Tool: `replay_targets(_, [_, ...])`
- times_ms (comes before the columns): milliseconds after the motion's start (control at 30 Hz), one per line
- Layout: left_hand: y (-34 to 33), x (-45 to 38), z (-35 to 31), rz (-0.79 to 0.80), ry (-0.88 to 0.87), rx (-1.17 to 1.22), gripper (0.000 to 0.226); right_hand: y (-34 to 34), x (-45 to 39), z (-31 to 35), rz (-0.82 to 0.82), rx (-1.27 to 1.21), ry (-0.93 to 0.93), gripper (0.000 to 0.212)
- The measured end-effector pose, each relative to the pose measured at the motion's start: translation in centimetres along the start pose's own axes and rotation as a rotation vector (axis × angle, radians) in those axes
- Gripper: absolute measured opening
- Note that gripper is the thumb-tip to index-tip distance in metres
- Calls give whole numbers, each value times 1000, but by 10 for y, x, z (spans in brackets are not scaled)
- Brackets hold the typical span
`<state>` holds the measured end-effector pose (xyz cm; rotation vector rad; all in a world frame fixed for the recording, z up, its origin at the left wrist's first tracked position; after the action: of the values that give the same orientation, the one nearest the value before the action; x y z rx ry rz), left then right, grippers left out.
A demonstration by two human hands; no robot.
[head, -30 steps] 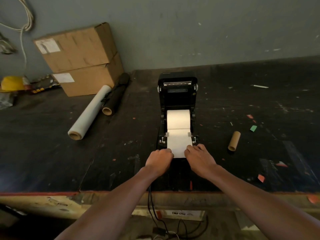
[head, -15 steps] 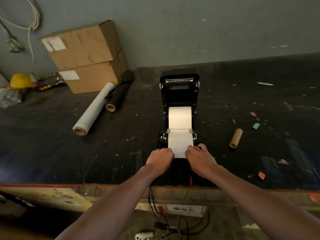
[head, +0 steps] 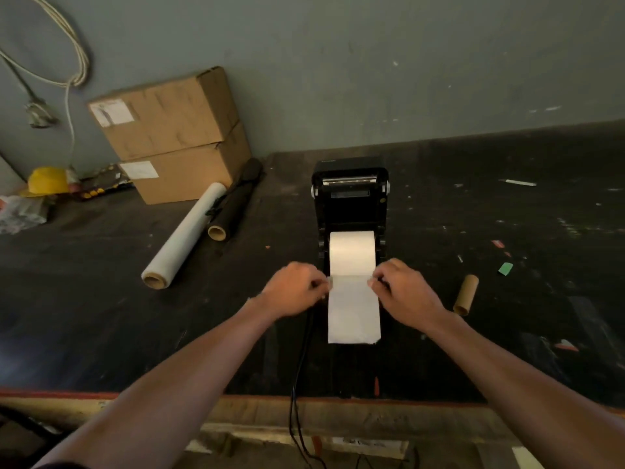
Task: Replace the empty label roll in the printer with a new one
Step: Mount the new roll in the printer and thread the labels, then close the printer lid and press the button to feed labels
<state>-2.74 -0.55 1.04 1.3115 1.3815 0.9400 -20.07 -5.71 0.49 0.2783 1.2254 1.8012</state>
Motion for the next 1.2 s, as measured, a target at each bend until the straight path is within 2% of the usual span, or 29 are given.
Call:
replay_targets(100, [56,-54,26,-182,116,22,24,50,-54,-15,-160,-145,-166,20])
replay_targets(200, [92,-107,41,-297,209,127,25,80,-106,-31,-185,-263,-349,34])
replay_targets(300, [103,-155,54,-306,299,244,41,88,-151,-47,-169,-290,-450,53])
replay_targets(433, [92,-194,70,-199,392,363,63,82,-191,-61,-187,-302,-509,65])
replay_targets(567, [70,-209,75,-94,349,387,62,68,-207,-64,-126,-331,-534,68])
replay_targets(700, [62,-210,79,-116,291,326,57,47,-205,-60,-28,-331,-536,65])
replay_targets(767, [62,-204,79,-134,254,303,57,40,-201,-58,-29,-333,-547,65])
replay_targets(1000, [56,-164,67,-303,156,289,58,47,-177,-44,-115,-363,-578,60])
replay_targets(1200, [50,-130,57,-530,130,345,50,47,-150,-42,-76,-342,-580,58])
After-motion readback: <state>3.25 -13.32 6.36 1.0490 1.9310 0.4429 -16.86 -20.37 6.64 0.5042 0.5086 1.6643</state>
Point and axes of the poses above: each hand's wrist, its own x-axis away from the middle knuckle, its own y-axis out of the back of the hand, z = x × y, the point moved 7 cm from there along -x, towards the middle knuckle, and after that the axes turned 6 degrees about -z, right-handed, at the moved point
